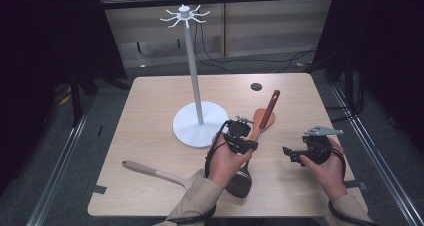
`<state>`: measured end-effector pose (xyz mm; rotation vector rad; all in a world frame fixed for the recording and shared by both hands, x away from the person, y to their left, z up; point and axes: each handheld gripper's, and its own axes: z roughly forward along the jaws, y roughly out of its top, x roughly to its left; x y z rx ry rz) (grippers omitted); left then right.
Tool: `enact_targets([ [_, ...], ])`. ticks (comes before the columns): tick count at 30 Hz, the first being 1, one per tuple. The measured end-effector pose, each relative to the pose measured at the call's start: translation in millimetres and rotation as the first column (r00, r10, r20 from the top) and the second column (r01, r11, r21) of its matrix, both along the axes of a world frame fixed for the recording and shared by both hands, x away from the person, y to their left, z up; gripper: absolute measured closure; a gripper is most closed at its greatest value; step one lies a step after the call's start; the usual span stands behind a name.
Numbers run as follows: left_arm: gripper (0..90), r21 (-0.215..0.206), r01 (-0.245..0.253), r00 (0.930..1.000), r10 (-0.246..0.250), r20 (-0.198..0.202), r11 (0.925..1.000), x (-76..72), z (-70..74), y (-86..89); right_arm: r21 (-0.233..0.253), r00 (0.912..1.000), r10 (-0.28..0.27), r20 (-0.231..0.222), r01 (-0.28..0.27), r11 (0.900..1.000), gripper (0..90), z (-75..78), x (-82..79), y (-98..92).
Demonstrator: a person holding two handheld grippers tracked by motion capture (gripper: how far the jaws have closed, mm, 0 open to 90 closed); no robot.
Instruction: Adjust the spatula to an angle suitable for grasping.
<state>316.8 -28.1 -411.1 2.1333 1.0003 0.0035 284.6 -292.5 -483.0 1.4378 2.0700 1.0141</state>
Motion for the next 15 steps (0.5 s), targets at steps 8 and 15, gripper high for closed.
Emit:
enact_targets([
  [8,85.0,-0.074,-0.021,0.9982,0.025,0.054,0.9970,-0.1,9.4,12.4,0.009,0.9998,0.020,0.003,-0.020,1.000,6.9,0.8,-0.8,1.1],
  [15,85.0,-0.137,-0.041,0.9906,0.058,0.124,0.9897,-0.1,18.1,26.2,0.019,0.9994,0.032,0.007,-0.033,0.999,5.7,0.5,-0.7,-0.3],
])
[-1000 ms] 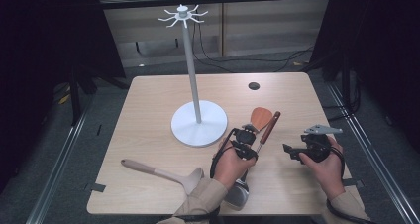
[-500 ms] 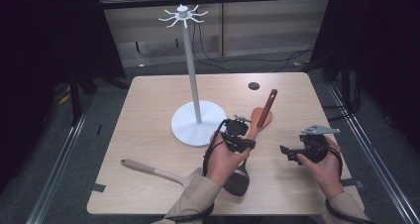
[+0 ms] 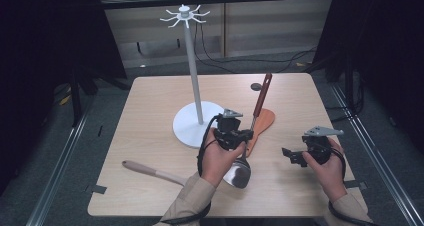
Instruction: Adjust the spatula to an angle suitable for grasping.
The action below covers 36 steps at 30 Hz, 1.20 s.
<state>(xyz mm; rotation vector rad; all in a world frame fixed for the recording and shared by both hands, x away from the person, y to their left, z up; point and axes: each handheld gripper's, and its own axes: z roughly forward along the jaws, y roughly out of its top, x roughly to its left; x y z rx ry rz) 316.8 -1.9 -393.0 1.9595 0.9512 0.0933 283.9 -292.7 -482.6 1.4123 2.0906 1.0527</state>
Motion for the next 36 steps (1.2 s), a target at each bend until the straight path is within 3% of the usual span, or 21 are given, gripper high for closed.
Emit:
enact_targets([
  [2,85.0,-0.021,-0.001,0.9996,0.001,0.029,0.9998,-1.1,2.7,3.3,-0.001,1.0000,0.000,0.001,0.000,1.000,5.8,-0.2,0.1,-0.4],
  [3,85.0,-0.038,-0.014,0.9979,0.016,0.063,0.9992,-3.2,5.0,5.5,-0.002,1.0000,-0.001,-0.003,0.001,1.000,5.7,-0.5,0.1,-0.9],
  [4,85.0,-0.038,-0.014,0.9979,0.016,0.063,0.9992,-3.2,5.0,5.5,-0.002,1.0000,-0.001,-0.003,0.001,1.000,5.7,-0.5,0.1,-0.9],
  [5,85.0,-0.062,-0.028,0.9950,0.033,0.094,0.9977,-5.3,7.2,7.6,-0.005,1.0000,0.004,-0.006,-0.004,1.000,5.7,-0.9,0.3,-1.3],
  [7,85.0,-0.092,-0.037,0.9920,0.048,0.117,0.9950,-6.8,9.3,9.5,0.000,1.0000,-0.003,-0.006,0.003,1.000,5.7,-0.5,0.3,-1.3],
  [8,85.0,-0.092,-0.037,0.9920,0.048,0.117,0.9950,-6.8,9.3,9.5,0.000,1.0000,-0.003,-0.006,0.003,1.000,5.7,-0.5,0.3,-1.3],
  [9,85.0,-0.099,-0.043,0.9882,0.057,0.142,0.9941,-7.2,11.5,12.2,0.002,1.0000,-0.004,-0.004,0.004,1.000,5.7,0.3,-0.1,-1.8],
  [13,85.0,-0.122,-0.062,0.9816,0.083,0.172,0.9905,-8.2,14.0,16.0,0.000,1.0000,-0.002,-0.002,0.002,1.000,5.7,0.7,-0.4,-1.8],
  [14,85.0,-0.142,-0.082,0.9769,0.108,0.184,0.9864,-8.7,15.8,19.2,0.001,1.0000,-0.002,-0.001,0.002,1.000,5.7,0.8,-0.5,-2.0],
  [16,85.0,-0.157,-0.089,0.9743,0.119,0.191,0.9835,-7.9,17.7,22.5,0.006,1.0000,-0.006,-0.003,0.006,1.000,5.7,1.2,-0.7,-2.1],
  [19,85.0,-0.157,-0.103,0.9704,0.134,0.201,0.9822,-7.1,19.3,25.6,0.004,1.0000,-0.006,-0.001,0.006,1.000,5.7,1.3,-0.6,-2.4],
  [25,85.1,-0.205,-0.150,0.9472,0.200,0.251,0.9672,-7.8,26.2,39.0,0.004,1.0000,-0.005,0.003,0.005,1.000,5.7,2.2,-0.8,-2.6],
  [26,85.0,-0.199,-0.156,0.9441,0.206,0.258,0.9674,-7.8,27.0,41.4,0.005,1.0000,-0.004,0.002,0.004,1.000,5.7,2.0,-0.8,-2.5],
  [27,85.0,-0.213,-0.168,0.9405,0.221,0.258,0.9626,-8.3,27.5,42.8,0.006,1.0000,-0.004,0.002,0.004,1.000,5.7,1.9,-0.9,-2.4],
  [29,85.0,-0.207,-0.174,0.9363,0.227,0.268,0.9627,-8.5,28.2,45.3,0.008,1.0000,-0.005,0.001,0.005,1.000,5.7,2.0,-0.9,-2.3],
  [32,85.0,-0.213,-0.191,0.9222,0.249,0.296,0.9583,-9.6,29.6,50.4,0.011,0.9999,-0.010,0.003,0.010,1.000,5.7,2.6,-1.0,-1.7],
  [33,85.0,-0.221,-0.205,0.9151,0.267,0.303,0.9535,-11.3,30.9,53.2,0.013,0.9999,-0.010,0.004,0.010,1.000,5.7,2.6,-1.1,-1.8],
  [34,85.0,-0.221,-0.205,0.9151,0.267,0.303,0.9535,-11.3,30.9,53.2,0.013,0.9999,-0.010,0.004,0.010,1.000,5.7,2.6,-1.1,-1.8],
  [36,85.0,-0.218,-0.212,0.9050,0.275,0.324,0.9528,-13.1,33.5,57.7,0.011,0.9999,-0.009,0.004,0.009,1.000,5.7,2.7,-1.3,-1.8],
])
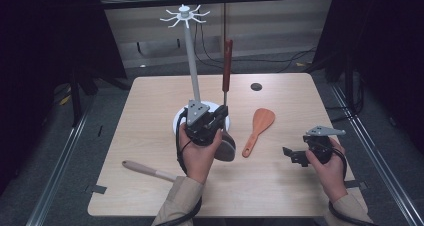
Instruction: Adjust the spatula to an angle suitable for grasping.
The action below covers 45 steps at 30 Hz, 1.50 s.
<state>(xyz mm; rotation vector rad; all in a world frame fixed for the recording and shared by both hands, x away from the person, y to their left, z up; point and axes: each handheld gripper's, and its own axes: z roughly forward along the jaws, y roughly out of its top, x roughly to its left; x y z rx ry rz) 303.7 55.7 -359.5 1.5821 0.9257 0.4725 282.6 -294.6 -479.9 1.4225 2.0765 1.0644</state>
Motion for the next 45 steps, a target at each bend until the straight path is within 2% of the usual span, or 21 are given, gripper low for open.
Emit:
enact_targets([
  [5,85.0,0.009,-0.020,0.9997,0.019,0.017,0.9998,-3.4,3.8,4.3,0.007,1.0000,-0.002,0.002,0.002,1.000,5.7,0.6,-0.3,0.2],
  [7,85.0,-0.006,-0.033,0.9989,0.033,0.034,0.9994,-5.0,6.5,8.1,0.001,1.0000,0.001,0.000,-0.001,1.000,5.7,-0.1,-0.1,0.0],
  [15,85.0,-0.010,-0.060,0.9949,0.061,0.080,0.9981,-9.0,15.5,17.0,0.001,1.0000,0.001,0.000,-0.001,1.000,5.7,-0.1,-0.5,0.3],
  [18,85.0,-0.001,-0.066,0.9939,0.066,0.088,0.9978,-9.5,17.9,19.9,-0.002,1.0000,0.005,0.000,-0.005,1.000,5.7,-0.4,-0.5,0.4],
  [28,85.0,-0.022,-0.105,0.9873,0.106,0.118,0.9943,-11.0,25.0,28.9,-0.003,0.9999,0.007,-0.008,-0.007,1.000,5.7,-1.2,-0.6,1.9],
  [31,85.0,-0.032,-0.129,0.9824,0.132,0.132,0.9912,-10.8,27.8,32.4,-0.007,0.9999,0.014,-0.003,-0.014,1.000,5.7,-1.5,-0.3,1.9],
  [34,85.0,-0.042,-0.143,0.9808,0.147,0.128,0.9888,-11.2,29.1,33.9,-0.009,0.9999,0.014,-0.003,-0.014,1.000,5.7,-1.7,-0.4,2.1],
  [35,85.0,-0.048,-0.152,0.9779,0.157,0.137,0.9872,-11.0,30.2,35.6,-0.009,0.9999,0.012,-0.007,-0.012,1.000,5.7,-1.6,-0.6,2.2],
  [45,85.0,-0.039,-0.196,0.9685,0.199,0.149,0.9799,-7.9,32.8,43.1,-0.009,0.9998,0.018,-0.010,-0.018,1.000,5.7,-2.1,-0.4,3.2],
])
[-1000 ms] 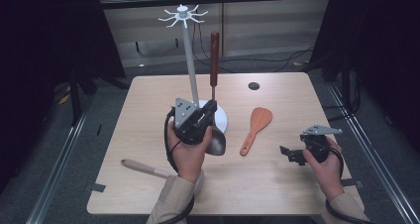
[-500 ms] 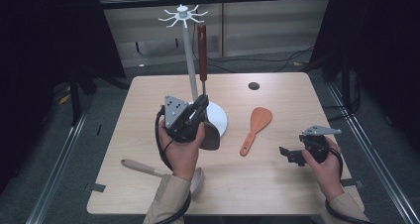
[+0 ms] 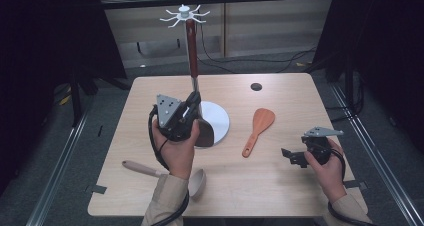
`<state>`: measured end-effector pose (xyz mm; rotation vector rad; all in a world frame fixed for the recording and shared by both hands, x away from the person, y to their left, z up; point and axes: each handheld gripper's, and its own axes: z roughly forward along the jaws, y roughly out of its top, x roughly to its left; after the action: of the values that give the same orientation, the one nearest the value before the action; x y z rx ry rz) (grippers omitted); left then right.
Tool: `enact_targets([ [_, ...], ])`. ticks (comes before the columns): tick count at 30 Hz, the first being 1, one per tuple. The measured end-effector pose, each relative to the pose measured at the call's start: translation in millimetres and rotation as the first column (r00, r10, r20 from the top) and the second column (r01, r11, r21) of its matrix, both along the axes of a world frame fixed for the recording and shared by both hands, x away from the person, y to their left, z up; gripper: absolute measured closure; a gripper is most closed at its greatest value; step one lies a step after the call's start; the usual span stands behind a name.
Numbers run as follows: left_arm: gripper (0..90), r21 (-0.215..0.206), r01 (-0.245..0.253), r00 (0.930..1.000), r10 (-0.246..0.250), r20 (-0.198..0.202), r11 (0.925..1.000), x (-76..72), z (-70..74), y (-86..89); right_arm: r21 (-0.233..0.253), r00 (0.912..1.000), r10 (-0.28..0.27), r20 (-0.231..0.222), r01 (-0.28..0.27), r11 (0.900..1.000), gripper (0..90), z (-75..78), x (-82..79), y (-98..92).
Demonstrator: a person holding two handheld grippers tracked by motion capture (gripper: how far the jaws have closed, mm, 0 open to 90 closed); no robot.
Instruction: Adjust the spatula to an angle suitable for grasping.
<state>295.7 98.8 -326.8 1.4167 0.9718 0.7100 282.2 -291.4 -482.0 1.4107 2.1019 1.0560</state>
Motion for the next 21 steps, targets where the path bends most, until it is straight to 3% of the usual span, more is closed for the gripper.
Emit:
enact_targets([
  [7,84.9,0.024,-0.034,0.9994,0.034,-0.005,0.9991,4.5,-0.9,2.9,0.000,1.0000,0.009,-0.002,-0.009,1.000,5.7,-0.6,0.1,0.8],
  [21,84.9,0.028,-0.054,0.9981,0.055,-0.027,0.9981,12.5,-2.4,-0.2,0.002,0.9999,0.012,-0.002,-0.012,1.000,5.7,0.0,-0.3,1.2],
])
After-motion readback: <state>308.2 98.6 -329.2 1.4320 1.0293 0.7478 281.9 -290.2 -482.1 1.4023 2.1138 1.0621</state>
